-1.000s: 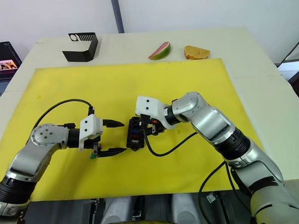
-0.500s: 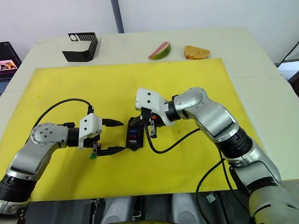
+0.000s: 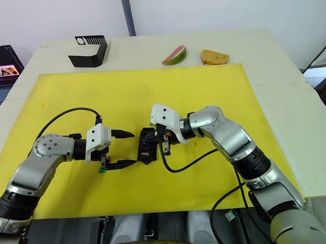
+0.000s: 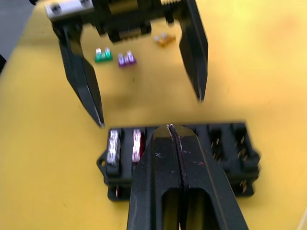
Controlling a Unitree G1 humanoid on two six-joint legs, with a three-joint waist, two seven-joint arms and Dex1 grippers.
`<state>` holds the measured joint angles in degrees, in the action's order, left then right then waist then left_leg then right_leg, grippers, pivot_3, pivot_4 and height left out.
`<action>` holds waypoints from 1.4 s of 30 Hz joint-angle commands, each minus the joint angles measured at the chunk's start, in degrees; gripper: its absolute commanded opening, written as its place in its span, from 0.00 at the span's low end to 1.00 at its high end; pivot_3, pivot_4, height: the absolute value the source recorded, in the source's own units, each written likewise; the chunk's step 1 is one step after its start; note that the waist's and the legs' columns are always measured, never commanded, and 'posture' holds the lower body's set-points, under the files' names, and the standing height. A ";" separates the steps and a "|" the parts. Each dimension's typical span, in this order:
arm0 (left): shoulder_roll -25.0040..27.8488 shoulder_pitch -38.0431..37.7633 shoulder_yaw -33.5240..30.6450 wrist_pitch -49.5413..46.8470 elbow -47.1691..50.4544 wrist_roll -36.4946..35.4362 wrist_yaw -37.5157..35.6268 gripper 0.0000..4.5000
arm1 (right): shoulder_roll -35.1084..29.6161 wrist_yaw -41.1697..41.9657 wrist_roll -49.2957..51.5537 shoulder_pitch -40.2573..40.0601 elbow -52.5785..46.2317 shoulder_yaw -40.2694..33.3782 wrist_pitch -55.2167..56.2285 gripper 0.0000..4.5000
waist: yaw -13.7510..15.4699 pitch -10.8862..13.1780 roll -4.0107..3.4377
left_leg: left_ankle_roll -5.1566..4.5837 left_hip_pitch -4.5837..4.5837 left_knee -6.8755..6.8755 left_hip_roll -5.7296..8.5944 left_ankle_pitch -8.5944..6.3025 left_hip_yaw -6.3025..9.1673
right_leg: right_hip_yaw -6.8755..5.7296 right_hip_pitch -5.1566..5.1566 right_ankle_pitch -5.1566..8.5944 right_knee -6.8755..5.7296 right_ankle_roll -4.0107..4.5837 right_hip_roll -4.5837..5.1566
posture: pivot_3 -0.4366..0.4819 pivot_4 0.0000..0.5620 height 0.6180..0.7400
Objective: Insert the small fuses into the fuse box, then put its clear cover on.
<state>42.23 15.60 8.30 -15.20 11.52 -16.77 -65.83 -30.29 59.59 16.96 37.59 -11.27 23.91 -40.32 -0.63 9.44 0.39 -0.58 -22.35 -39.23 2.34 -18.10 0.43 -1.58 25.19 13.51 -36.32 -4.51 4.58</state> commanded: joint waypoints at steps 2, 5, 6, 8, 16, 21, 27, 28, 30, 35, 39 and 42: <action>0.49 0.34 -0.92 0.83 0.95 0.05 0.14 1.00 | -1.29 1.21 -1.79 -2.25 1.60 1.10 3.00 0.00 | 0.00 0.00 0.00 | 0.00 0.00 0.00 0.00 0.00 0.00 | 0.00 0.00 0.00 0.00 0.00 -0.01 | 0.48 0.27 1.00; 0.51 0.23 -0.93 0.72 1.26 0.10 0.33 1.00 | -1.56 1.22 -2.96 -2.72 2.13 1.47 5.07 0.00 | 0.03 -0.01 0.00 | 0.00 0.01 0.00 0.00 0.00 0.00 | 0.00 -0.02 0.00 0.00 0.00 -0.01 | 0.48 0.27 1.00; 0.49 0.20 -0.94 0.71 1.31 0.10 0.40 1.00 | -1.33 1.09 -2.85 -2.54 2.16 1.25 5.04 0.00 | 0.04 -0.01 0.01 | 0.00 0.02 -0.01 0.00 0.00 0.00 | -0.01 -0.03 0.00 0.00 0.00 -0.01 | 0.48 0.27 1.00; 0.45 0.24 -1.01 0.69 1.37 0.10 0.58 1.00 | -0.78 1.10 -1.47 -1.44 1.43 -0.09 4.27 0.00 | 0.03 -0.01 0.00 | 0.00 0.02 -0.01 0.00 0.00 0.00 | -0.01 -0.04 0.00 0.00 0.00 -0.01 | 0.48 0.27 1.00; 1.35 3.02 -5.05 -4.70 5.08 -6.88 -0.47 1.00 | -1.43 3.90 8.84 4.12 -5.71 -7.26 -4.81 0.00 | 0.02 0.02 0.00 | -0.01 -0.05 -0.02 0.00 0.00 0.01 | 0.00 0.04 0.00 0.00 0.00 0.00 | 0.48 0.27 1.00; 7.64 2.67 -12.24 -14.18 8.00 -15.21 -2.18 1.00 | -7.91 6.03 7.46 5.17 -6.60 -9.38 -2.39 0.00 | -0.04 0.02 0.00 | -0.03 -0.03 -0.01 -0.01 -0.02 0.03 | 0.00 0.03 0.00 0.01 0.00 0.00 | 0.48 0.27 1.00; 19.43 -10.10 -27.37 -16.11 4.72 -16.04 -8.11 1.00 | -25.19 12.43 5.03 -0.92 -3.26 -17.11 4.20 0.53 | 0.03 0.06 -0.05 | -0.10 -0.05 0.02 0.00 -0.06 0.00 | -0.01 0.03 0.01 0.11 0.00 0.01 | 0.48 0.27 1.00; 20.05 -12.68 -30.08 -15.51 3.61 -15.37 -8.37 1.00 | -27.88 13.07 4.07 -2.77 -2.80 -18.29 5.93 0.64 | 0.06 0.06 -0.05 | -0.23 -0.05 0.02 0.00 -0.13 0.00 | -0.01 0.02 0.01 0.12 0.01 0.02 | 0.48 0.27 1.00; 21.22 -18.04 -35.24 -14.91 1.33 -13.41 -9.12 1.00 | -32.14 14.15 2.91 -6.24 -1.72 -20.79 8.51 0.87 | 0.03 0.06 -0.05 | -0.33 -0.02 0.02 -0.01 -0.19 0.00 | -0.01 -0.02 0.01 0.13 0.01 0.03 | 0.48 0.27 1.00; 21.72 -28.06 -45.86 -11.39 -6.22 -9.50 -10.95 1.00 | -38.81 14.62 0.42 -14.28 4.29 -26.71 13.73 0.98 | -0.03 0.07 -0.08 | -0.35 0.04 0.04 -0.05 -0.21 -0.01 | -0.01 -0.05 0.02 0.11 0.02 0.04 | 0.48 0.27 1.00; 21.85 -32.96 -49.84 -7.81 -9.80 -6.51 -11.98 1.00 | -41.42 13.41 -2.26 -18.52 9.55 -29.58 18.41 0.98 | 0.05 0.07 -0.09 | -0.37 0.03 0.07 -0.06 -0.22 -0.04 | -0.01 -0.05 0.03 0.16 0.03 0.08 | 0.48 0.27 1.00; 22.11 -32.76 -49.16 -7.68 -9.75 -6.97 -12.42 1.00 | -40.63 13.26 -1.79 -18.88 9.45 -30.15 18.68 0.98 | 0.07 0.08 -0.11 | -0.36 0.04 0.06 -0.06 -0.22 -0.05 | -0.01 -0.06 0.10 0.14 0.17 0.12 | 0.48 0.27 1.00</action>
<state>63.08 -17.99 -39.48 -23.64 0.92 -23.40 -77.79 -70.54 73.02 14.79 18.07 -0.73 -4.02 -22.60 -0.55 9.52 0.29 -0.93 -22.31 -39.16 2.28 -18.32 0.39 -1.58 25.13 13.62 -36.19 -4.32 4.70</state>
